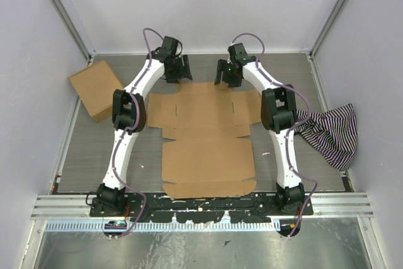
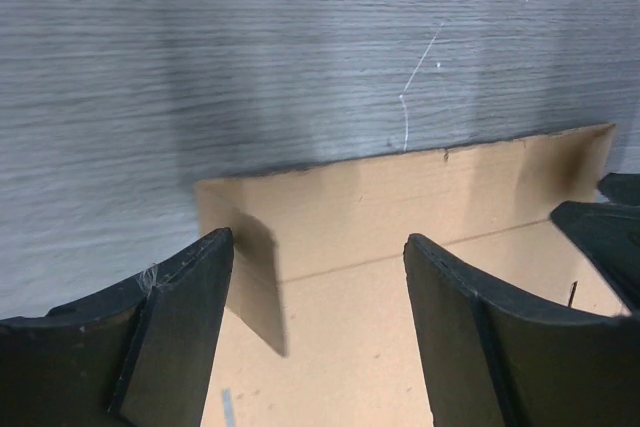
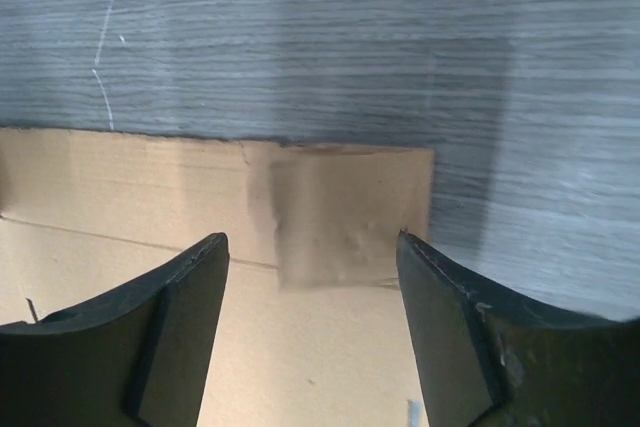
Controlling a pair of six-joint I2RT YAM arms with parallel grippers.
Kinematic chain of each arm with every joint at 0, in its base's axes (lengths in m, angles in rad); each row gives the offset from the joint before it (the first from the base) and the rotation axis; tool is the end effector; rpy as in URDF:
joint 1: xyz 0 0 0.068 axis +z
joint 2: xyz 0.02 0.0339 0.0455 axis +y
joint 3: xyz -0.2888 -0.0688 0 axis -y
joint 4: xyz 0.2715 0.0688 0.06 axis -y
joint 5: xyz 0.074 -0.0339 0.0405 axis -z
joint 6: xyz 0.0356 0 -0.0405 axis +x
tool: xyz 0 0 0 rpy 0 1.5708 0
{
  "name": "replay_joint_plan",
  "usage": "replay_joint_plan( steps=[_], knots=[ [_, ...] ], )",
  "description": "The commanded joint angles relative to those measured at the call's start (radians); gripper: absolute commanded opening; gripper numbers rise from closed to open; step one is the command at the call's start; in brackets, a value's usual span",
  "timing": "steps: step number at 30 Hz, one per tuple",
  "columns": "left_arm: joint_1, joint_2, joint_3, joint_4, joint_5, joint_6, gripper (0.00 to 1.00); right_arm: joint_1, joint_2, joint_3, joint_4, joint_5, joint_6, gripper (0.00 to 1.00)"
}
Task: Fold the paper box
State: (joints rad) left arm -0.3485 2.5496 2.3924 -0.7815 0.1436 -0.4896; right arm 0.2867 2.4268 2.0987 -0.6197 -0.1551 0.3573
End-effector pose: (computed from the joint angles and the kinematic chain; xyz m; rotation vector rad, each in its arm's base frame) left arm 0.5638 -0.2103 0.2033 -0.1211 2.5718 -0.5116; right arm 0.5530 0.1688 0.1834 0.0264 2.5627 0.4499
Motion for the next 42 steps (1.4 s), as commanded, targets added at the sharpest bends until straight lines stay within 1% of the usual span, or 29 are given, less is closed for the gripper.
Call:
replay_joint_plan(
  steps=[1, 2, 4, 6, 9, 12, 15, 17, 19, 21, 24, 32, 42],
  knots=[
    [0.01, -0.203, -0.059, -0.022, -0.046, 0.049, 0.77, -0.02, -0.214, -0.073, 0.066, 0.047, -0.021, 0.83],
    [0.01, -0.253, -0.112, -0.018, -0.058, 0.052, 0.77, -0.024, -0.26, -0.099, 0.072, 0.073, -0.017, 0.9],
    [0.011, -0.371, -0.228, -0.002, -0.076, 0.048, 0.77, -0.032, -0.372, -0.181, 0.079, 0.128, -0.01, 0.96],
    [0.01, -0.501, -0.405, 0.034, -0.091, 0.039, 0.78, -0.045, -0.487, -0.294, 0.082, 0.166, 0.01, 0.99],
    [0.009, -0.712, -0.708, 0.114, -0.117, 0.017, 0.78, -0.06, -0.645, -0.507, 0.078, 0.162, 0.026, 0.99],
    [0.009, -0.889, -0.989, 0.203, -0.119, -0.02, 0.78, -0.063, -0.775, -0.729, 0.096, 0.154, 0.03, 0.98],
    [0.009, -1.003, -1.19, 0.262, -0.108, -0.049, 0.78, -0.064, -0.866, -0.952, 0.145, 0.119, 0.03, 0.95],
    [0.009, -1.036, -1.276, 0.296, -0.09, -0.062, 0.78, -0.064, -0.883, -1.035, 0.175, 0.09, 0.034, 0.92],
    [0.007, -1.043, -1.332, 0.319, -0.075, -0.068, 0.78, -0.064, -0.887, -1.094, 0.199, 0.075, 0.04, 0.91],
    [0.004, -1.039, -1.368, 0.339, -0.061, -0.07, 0.78, -0.064, -0.892, -1.139, 0.218, 0.095, 0.048, 0.91],
    [0.005, -1.025, -1.403, 0.365, -0.044, -0.072, 0.78, -0.064, -0.89, -1.177, 0.254, 0.081, 0.054, 0.91],
    [-0.004, -0.976, -1.43, 0.393, -0.025, -0.082, 0.78, -0.062, -0.839, -1.172, 0.27, -0.008, 0.049, 0.89],
    [-0.019, -0.914, -1.428, 0.384, -0.036, -0.079, 0.77, -0.034, -0.782, -1.16, 0.287, -0.036, 0.044, 0.87]
  ],
)
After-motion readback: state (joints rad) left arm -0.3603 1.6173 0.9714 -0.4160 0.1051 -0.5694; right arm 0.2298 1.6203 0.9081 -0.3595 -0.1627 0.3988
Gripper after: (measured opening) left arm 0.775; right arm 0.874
